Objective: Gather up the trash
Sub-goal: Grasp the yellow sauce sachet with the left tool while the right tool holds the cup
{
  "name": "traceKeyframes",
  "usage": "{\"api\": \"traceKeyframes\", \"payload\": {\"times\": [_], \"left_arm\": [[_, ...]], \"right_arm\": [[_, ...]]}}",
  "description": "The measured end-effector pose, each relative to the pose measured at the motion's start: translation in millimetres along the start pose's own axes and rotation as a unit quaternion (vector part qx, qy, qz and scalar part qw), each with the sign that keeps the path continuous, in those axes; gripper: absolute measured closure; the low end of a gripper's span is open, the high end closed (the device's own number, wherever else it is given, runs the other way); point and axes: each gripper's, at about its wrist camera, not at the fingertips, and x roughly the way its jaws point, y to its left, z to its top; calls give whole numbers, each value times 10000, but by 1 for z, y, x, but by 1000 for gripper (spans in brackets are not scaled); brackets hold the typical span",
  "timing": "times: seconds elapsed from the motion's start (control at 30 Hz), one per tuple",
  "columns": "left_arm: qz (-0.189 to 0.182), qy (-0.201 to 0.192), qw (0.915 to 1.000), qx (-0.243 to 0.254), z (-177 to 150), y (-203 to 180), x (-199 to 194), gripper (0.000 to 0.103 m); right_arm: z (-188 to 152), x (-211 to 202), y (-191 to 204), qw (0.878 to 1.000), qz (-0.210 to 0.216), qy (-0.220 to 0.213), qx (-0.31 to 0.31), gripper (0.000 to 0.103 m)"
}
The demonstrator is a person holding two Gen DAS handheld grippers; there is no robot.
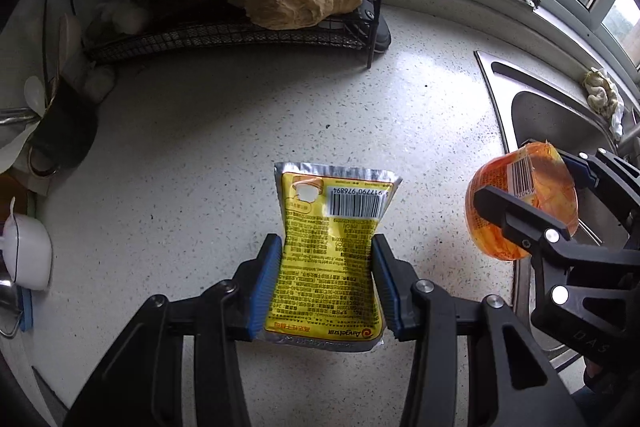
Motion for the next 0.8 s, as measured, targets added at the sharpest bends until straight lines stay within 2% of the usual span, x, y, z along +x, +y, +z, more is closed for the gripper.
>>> {"api": "traceKeyframes", "payload": {"times": [0.23,0.4,0.57,0.8], "left_arm": [[231,-111,9958,-881,-54,35,-34,60],[463,-247,9882,-1438,-107,55,-67,60],[663,-333,9784,-1931,-176,73,-99,60],[793,-311,9658,-2448,-253,71,-122,60]], "right_arm": [[-6,-14,50,9966,399,-76,-714,47],[-22,-29,92,9905,707,-92,-1176,47],[-46,-42,130,9823,1005,-85,-1580,47],[-92,-59,164,9697,1343,22,-2043,47]]}}
